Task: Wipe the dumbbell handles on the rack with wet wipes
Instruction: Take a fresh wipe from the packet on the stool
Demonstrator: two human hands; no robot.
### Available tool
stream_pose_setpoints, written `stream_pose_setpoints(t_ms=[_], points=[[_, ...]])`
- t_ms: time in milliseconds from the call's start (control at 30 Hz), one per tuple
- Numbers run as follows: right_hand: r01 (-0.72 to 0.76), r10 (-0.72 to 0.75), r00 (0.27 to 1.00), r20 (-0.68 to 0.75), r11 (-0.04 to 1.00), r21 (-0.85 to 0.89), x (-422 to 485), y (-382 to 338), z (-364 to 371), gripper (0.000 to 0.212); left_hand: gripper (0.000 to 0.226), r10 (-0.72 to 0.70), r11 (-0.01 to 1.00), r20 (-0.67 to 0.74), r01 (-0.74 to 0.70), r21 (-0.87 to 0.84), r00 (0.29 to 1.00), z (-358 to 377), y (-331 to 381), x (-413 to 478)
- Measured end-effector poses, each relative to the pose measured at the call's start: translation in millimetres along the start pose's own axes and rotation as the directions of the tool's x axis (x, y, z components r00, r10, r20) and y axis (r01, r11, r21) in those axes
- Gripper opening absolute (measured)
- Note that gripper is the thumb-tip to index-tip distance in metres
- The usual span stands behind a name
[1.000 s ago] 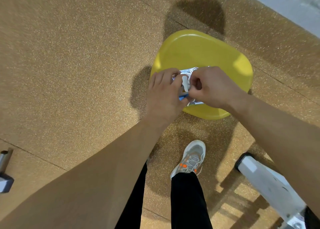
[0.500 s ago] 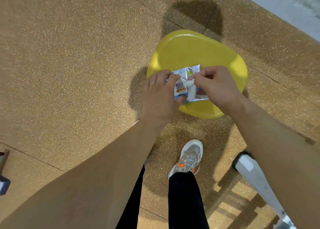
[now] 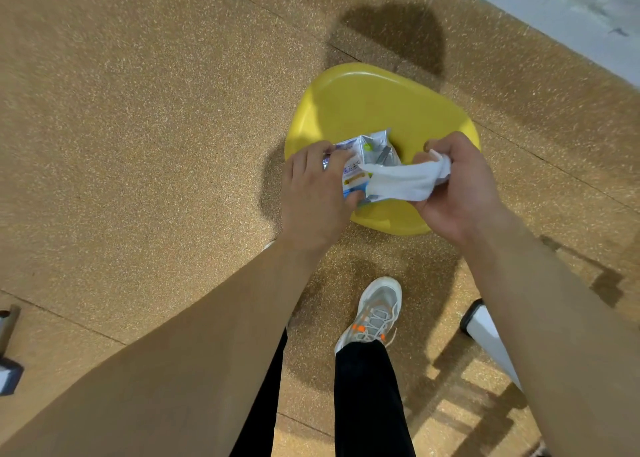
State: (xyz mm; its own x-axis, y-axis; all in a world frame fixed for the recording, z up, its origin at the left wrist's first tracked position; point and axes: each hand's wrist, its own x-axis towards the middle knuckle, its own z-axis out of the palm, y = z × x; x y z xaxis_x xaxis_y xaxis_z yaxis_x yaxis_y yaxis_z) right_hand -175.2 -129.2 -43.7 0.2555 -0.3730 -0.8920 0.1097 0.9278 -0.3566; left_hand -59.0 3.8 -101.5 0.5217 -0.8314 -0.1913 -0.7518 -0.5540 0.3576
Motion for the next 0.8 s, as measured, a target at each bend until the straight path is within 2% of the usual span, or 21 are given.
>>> stream_pose_setpoints(t_ms=[100,167,233,300,367,467,633,700,800], points=[[-0.064,0.065,0.998,0.020,0.997,-0.049,-7.8,-4.5,-6.5,0.029,0.058,0.005,1.000,0.027,-0.005,-0.031,1.000,-2.8,0.0,-2.0],[-0.112,0.116,0.993,0.028,0.987,-0.115,-11.5,-7.5,-9.7,0.024,0.052,0.029,0.999,-0.020,-0.030,-0.042,0.999,-6.3,-0.2,-5.5],[-0.148,0.162,0.987,0.017,0.935,-0.321,-11.1,-7.1,-14.9,0.019,0.044,0.059,0.996,-0.113,-0.066,-0.059,0.992,-9.5,-0.2,-11.5],[-0.093,0.148,0.988,0.035,0.767,-0.635,-8.7,-4.2,-18.9,0.015,0.036,0.094,0.993,-0.160,-0.105,-0.061,0.983,-9.9,-0.8,-18.9],[-0.006,0.144,0.984,0.101,0.604,-0.797,-8.6,-0.3,-15.7,0.015,0.036,0.127,0.991,-0.132,-0.133,-0.034,0.983,-6.7,-2.8,-24.9],[0.046,0.145,0.979,0.144,0.528,-0.848,-12.1,4.5,-3.1,0.026,0.048,0.185,0.983,-0.065,-0.184,0.023,0.981,-0.5,-5.1,-30.0],[0.164,-0.038,0.985,0.167,0.489,-0.857,-7.0,20.9,6.7,0.038,0.052,0.192,0.973,0.028,-0.194,0.128,0.981,3.2,-3.5,-31.2],[0.183,-0.075,0.983,0.167,0.360,-0.915,-4.4,28.7,6.6,0.048,0.058,0.193,0.965,0.096,-0.207,0.159,0.976,2.8,-5.3,-32.6],[0.220,-0.112,0.970,0.214,0.048,-0.974,-2.1,39.0,2.9,0.059,0.067,0.181,0.958,0.176,-0.214,0.192,0.968,3.2,-6.8,-34.7]])
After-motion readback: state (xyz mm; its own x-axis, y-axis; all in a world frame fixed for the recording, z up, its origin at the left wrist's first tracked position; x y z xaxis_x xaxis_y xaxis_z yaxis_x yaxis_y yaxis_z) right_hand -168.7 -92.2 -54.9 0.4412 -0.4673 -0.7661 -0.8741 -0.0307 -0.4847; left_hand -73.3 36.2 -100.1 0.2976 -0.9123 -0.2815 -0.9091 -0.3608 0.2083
